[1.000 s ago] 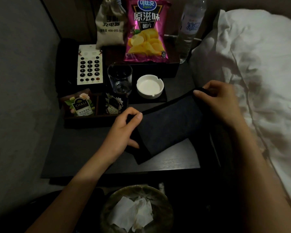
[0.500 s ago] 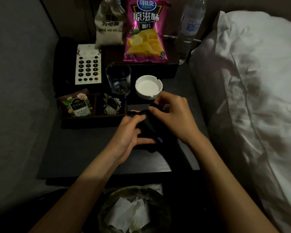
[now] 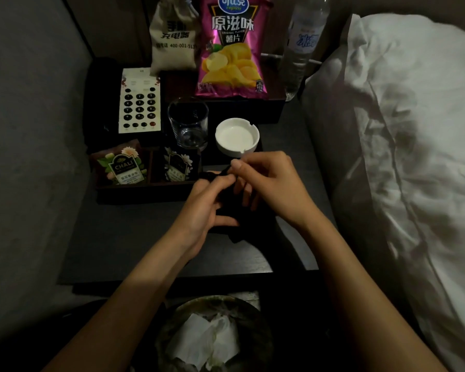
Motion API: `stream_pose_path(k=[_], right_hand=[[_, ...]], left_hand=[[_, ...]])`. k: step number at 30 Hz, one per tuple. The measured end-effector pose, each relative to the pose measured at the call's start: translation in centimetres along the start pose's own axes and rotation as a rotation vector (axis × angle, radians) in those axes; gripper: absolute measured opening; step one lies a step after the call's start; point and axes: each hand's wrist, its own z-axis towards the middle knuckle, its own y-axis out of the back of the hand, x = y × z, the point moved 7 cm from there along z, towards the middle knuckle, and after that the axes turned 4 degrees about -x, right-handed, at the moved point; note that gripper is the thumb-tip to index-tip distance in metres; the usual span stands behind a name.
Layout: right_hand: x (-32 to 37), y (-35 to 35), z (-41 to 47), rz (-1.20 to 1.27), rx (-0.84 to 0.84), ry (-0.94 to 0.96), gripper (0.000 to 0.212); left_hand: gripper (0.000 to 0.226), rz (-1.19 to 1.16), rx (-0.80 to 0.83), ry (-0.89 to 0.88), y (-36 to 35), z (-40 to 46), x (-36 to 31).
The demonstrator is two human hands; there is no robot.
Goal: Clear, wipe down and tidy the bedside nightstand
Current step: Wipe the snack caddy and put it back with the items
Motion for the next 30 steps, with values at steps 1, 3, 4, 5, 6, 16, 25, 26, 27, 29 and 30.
stream_pose_path(k=[1,3,4,5,6,16,25,26,27,29,30], right_hand=[[0.0,0.1,0.0,0.071,0.02,-0.013,0.03],[0.1,0.7,0.1,0.146,0.004,-0.032,0.03],[0.0,1.3,0.2,0.156,-0.049,-0.046,0.03],[-0.4,2.2,0.2,0.153,-0.135,-0.069,0.029],[-0.8,3.2,0.2,0.147,-0.232,-0.104,0.027],[-5.1,5.1,-1.3,0.325,-0.005,-0.616,0.044],[-4.9,6.8,-0.5,-0.534,-0.14,-0.265,0.057],[-4.3,6.5,-0.6,-0.643,-0.133,-0.193,0.054],[-3.6,5.9,-0.7,-0.738,-0.107,-0.109,0.05],[-2.6,3.9,-1.2,-0.845,0.007,0.049,0.04],[-2.5,2.8,-1.6,-0.882,0.082,0.092,0.036]], left_hand=[[0.026,0.039,-0.011,-0.024,0.1,0.0,-0.1],[0.026,0.061,-0.045,-0.054,0.2,0.0,-0.1],[0.027,0.052,-0.064,-0.055,0.4,0.1,-0.1],[0.026,0.033,-0.08,-0.053,0.5,0.2,-0.1],[0.024,0.0,-0.088,-0.047,0.7,0.2,-0.1],[0.021,-0.281,0.06,0.044,-0.1,0.7,0.2],[0.058,0.867,-0.083,-0.383,-1.6,-0.1,-0.1],[0.053,1.021,-0.08,-0.488,-2.1,-0.7,-0.5],[0.044,1.158,-0.085,-0.59,-2.6,-1.2,-1.0],[0.023,1.361,-0.071,-0.732,-3.8,-2.1,-1.7],[0.017,1.444,-0.047,-0.759,-4.3,-2.3,-1.7]])
